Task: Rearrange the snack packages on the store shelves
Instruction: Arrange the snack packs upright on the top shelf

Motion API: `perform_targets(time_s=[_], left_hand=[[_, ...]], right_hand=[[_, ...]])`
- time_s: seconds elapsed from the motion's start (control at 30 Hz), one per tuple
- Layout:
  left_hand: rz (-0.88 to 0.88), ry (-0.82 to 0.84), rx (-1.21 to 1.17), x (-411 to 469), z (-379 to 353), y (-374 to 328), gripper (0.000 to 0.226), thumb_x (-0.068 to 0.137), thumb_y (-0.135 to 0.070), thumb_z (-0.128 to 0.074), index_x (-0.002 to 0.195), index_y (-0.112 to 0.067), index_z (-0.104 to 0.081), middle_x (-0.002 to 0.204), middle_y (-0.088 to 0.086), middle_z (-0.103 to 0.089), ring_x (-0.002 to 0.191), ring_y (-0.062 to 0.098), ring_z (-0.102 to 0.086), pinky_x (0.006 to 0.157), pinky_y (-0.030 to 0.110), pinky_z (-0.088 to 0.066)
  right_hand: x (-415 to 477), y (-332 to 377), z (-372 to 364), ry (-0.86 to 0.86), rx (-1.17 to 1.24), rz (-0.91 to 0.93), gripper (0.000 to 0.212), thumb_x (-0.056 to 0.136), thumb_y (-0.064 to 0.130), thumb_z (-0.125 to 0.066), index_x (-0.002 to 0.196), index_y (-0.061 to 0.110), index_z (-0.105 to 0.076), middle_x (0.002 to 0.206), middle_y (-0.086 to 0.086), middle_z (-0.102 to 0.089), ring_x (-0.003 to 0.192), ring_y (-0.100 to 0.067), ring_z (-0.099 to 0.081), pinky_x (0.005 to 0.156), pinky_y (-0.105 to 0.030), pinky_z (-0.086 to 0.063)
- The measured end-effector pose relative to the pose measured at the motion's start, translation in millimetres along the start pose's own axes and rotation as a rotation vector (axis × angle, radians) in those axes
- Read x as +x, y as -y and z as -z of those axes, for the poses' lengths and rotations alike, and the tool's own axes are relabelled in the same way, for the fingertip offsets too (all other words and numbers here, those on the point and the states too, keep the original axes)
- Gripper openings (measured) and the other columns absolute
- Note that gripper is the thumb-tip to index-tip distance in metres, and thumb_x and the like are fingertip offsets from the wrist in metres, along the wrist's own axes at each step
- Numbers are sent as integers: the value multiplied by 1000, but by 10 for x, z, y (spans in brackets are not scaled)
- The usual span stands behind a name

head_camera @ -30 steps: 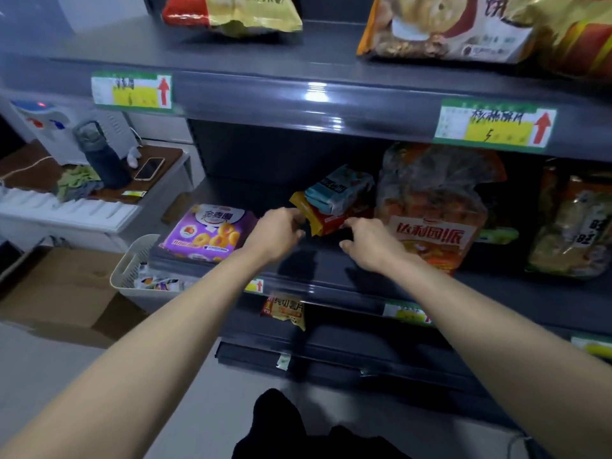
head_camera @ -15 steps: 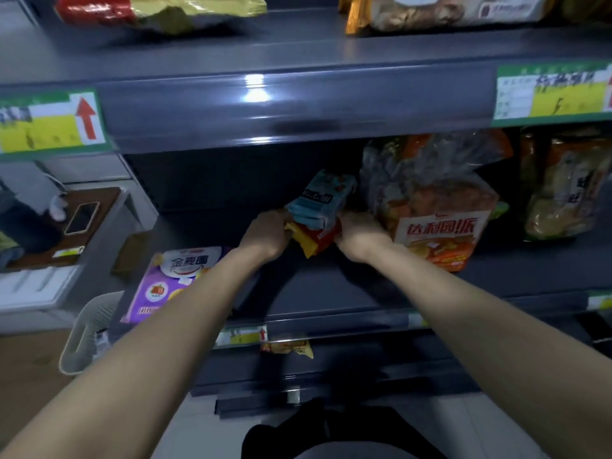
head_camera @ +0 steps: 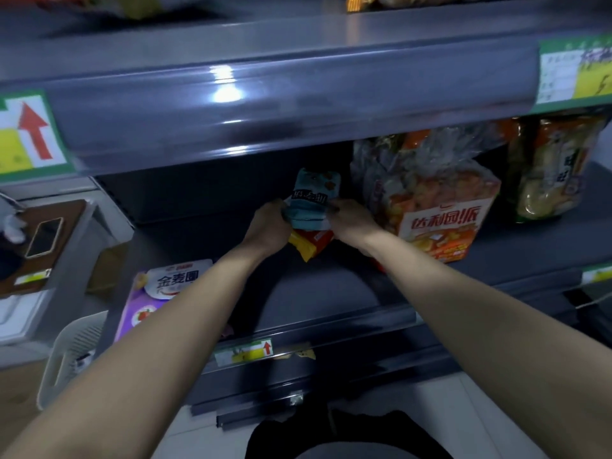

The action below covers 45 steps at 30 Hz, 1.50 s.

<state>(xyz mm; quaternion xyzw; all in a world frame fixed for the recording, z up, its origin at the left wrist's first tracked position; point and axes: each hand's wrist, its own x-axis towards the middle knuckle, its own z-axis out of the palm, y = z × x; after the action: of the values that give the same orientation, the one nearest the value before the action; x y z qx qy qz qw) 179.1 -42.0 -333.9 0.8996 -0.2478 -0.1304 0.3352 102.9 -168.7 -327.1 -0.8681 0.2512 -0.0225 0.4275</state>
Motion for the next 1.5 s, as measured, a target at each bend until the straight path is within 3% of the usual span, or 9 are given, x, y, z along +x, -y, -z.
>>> perform_targets(time_s=[0.1,0.27,0.43,0.63,0.83,1.0,1.2,1.4,1.5], left_hand=[[-3,-14,-21,-183,39,-71,16,90,-4,-43,98,-11,-56,92,2,-57,77,12,-53,58,18,-37],[-10,114,118,-604,36,-124,16,85,-10,-53,96,-3,-63,102,12,-66,95,28,-61,69,27,-42],[-47,121,171,-887,-21,-71,18,90,-13,-53,95,-3,-67,102,13,-68,98,27,-62,77,27,-44],[40,139,407,-811,95,156,57,88,-16,-60,140,-10,-39,142,16,-42,127,31,-44,101,34,-40],[55,184,455,-771,-30,164,42,90,-20,-59,128,-3,-51,127,19,-56,114,33,-55,90,34,-47],[94,225,415,-710,-137,103,47,91,-26,-57,131,-3,-47,129,18,-55,116,32,-54,94,37,-46],[112,119,338,-753,-184,84,30,94,-23,-52,107,2,-60,110,21,-64,101,35,-59,80,36,-46],[165,-12,238,-940,-72,-69,21,89,-23,-59,99,-5,-66,97,15,-70,94,32,-65,74,34,-50],[192,-90,182,-1143,-54,-257,13,84,-20,-67,86,-8,-66,84,10,-69,78,25,-63,61,27,-44]], right_hand=[[-46,-4,-12,-35,82,11,32,99,25,-43,120,6,-58,121,-16,-60,108,-30,-60,93,-43,-50],[-139,-51,-7,-31,5,26,35,89,7,-52,124,10,-56,125,-10,-59,113,-24,-56,77,-21,-39],[-175,-145,-123,87,-13,5,30,88,4,-55,117,9,-60,121,-12,-62,109,-25,-60,89,-28,-50],[-276,-332,-182,125,-210,29,44,89,5,-56,133,13,-53,137,-9,-53,122,-23,-52,100,-24,-42],[-609,-256,-35,85,-436,-195,23,88,11,-59,109,2,-59,108,-17,-64,98,-33,-65,78,-34,-55],[-787,-247,-160,374,103,-526,37,91,19,-62,119,-2,-48,81,-17,-61,59,-24,-61,54,-33,-57],[-807,-279,-343,273,574,-571,30,91,0,-57,120,-5,-51,98,-18,-62,75,-18,-60,78,-30,-52],[-904,-229,-302,178,624,-447,18,86,-9,-59,85,8,-54,100,-11,-63,80,-19,-64,64,-26,-55],[-994,-243,-198,136,495,-308,24,82,-8,-63,95,10,-53,106,-11,-67,97,-25,-66,79,-37,-58]])
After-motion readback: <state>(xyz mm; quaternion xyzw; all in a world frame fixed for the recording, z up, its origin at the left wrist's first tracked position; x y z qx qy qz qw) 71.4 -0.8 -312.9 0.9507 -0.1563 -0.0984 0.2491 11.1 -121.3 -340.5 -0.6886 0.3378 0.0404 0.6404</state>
